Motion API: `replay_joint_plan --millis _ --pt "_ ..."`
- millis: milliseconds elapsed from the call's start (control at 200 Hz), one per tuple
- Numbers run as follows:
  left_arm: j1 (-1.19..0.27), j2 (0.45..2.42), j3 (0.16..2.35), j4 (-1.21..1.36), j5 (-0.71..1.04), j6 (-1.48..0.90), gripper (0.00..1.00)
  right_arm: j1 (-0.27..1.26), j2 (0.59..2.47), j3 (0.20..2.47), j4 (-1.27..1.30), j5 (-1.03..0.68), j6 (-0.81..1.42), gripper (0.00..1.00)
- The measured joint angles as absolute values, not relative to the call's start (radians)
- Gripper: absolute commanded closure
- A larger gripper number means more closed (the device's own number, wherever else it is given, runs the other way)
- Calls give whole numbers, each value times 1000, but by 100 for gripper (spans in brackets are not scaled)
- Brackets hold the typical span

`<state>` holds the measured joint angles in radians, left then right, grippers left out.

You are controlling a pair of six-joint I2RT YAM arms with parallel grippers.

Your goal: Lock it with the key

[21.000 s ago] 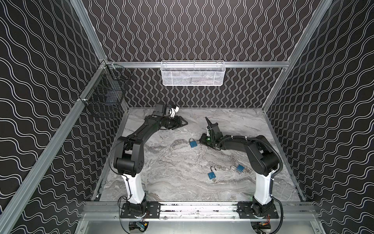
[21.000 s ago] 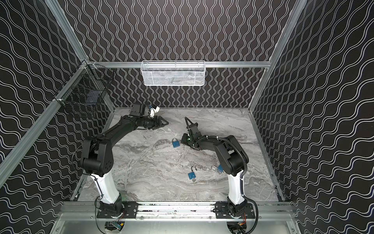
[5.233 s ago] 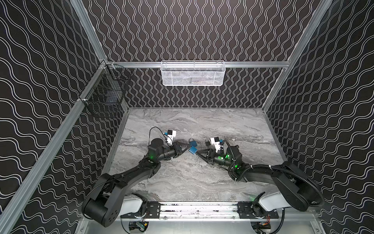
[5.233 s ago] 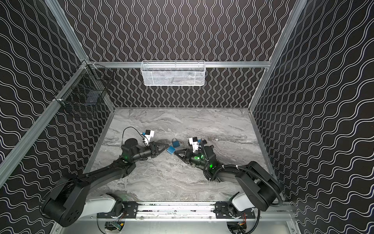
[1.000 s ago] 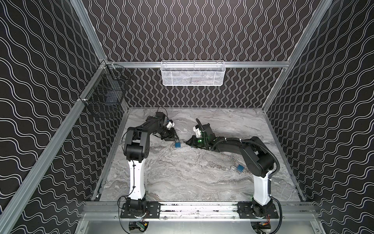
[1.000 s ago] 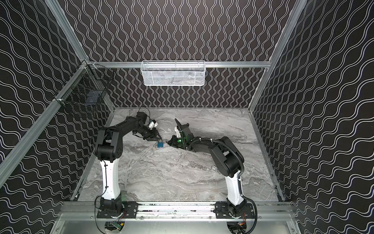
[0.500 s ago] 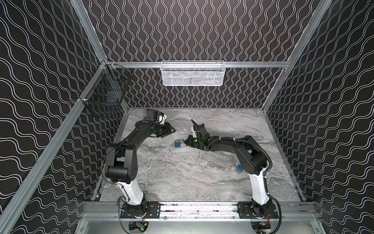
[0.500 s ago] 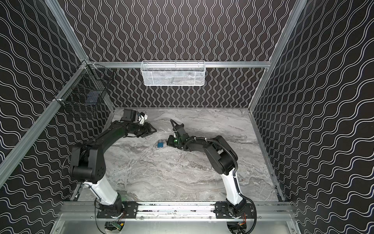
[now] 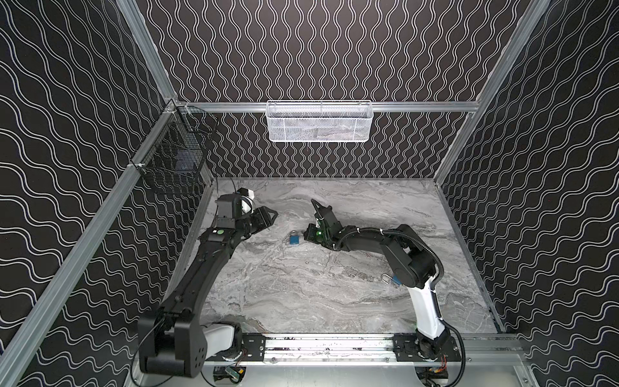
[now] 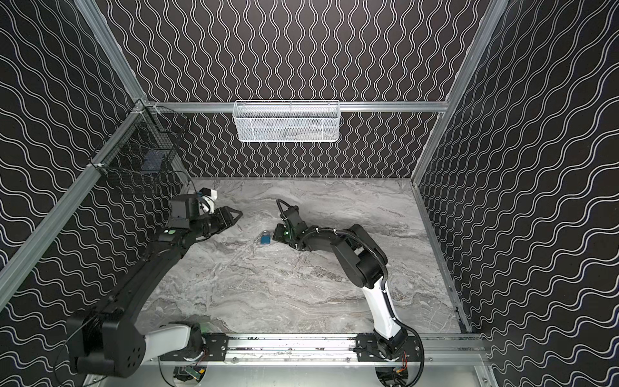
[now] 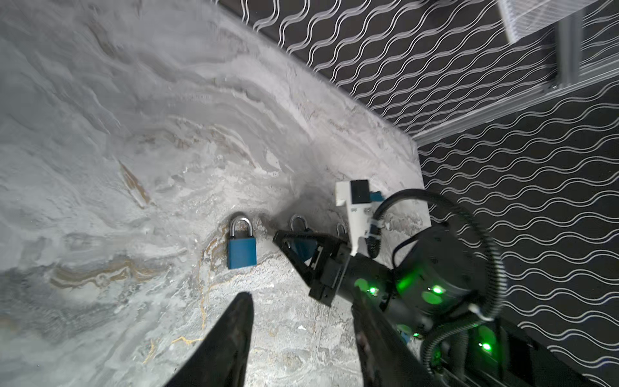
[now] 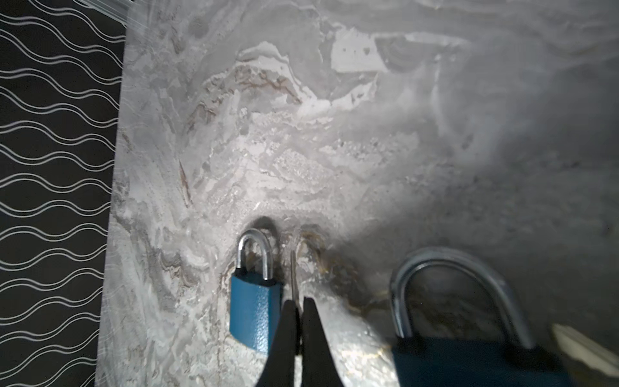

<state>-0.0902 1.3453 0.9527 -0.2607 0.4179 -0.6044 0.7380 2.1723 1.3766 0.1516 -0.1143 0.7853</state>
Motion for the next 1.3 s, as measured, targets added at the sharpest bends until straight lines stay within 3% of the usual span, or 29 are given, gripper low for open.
replay_joint_plan --millis 45,70,100,475,586,846,916,1046,1216,1301 --pt "-86 1300 944 -268 400 -606 42 743 2178 1377 151 -110 789 100" --pt "-84 1275 941 -271 387 -606 30 744 2181 1378 150 -108 793 100" --pt "-83 1251 940 -276 373 -606 28 746 2184 1381 150 -102 793 100" --pt "-72 1085 933 -373 252 -622 22 762 2194 1385 156 -84 803 84" --pt "-72 1067 923 -392 235 -630 18 767 2188 1369 165 -79 804 74" --pt "-70 1035 923 -424 213 -665 8 773 2179 1354 192 -76 808 60" --pt "-70 1024 923 -430 209 -678 2 778 2175 1348 201 -70 815 50" --pt "-68 1006 914 -438 187 -691 1 785 2154 1336 200 -63 815 34" --pt "-67 1000 910 -472 161 -698 1 796 2121 1322 181 -46 814 1" --pt "-67 995 908 -485 156 -690 1 805 2103 1322 160 -40 799 0"
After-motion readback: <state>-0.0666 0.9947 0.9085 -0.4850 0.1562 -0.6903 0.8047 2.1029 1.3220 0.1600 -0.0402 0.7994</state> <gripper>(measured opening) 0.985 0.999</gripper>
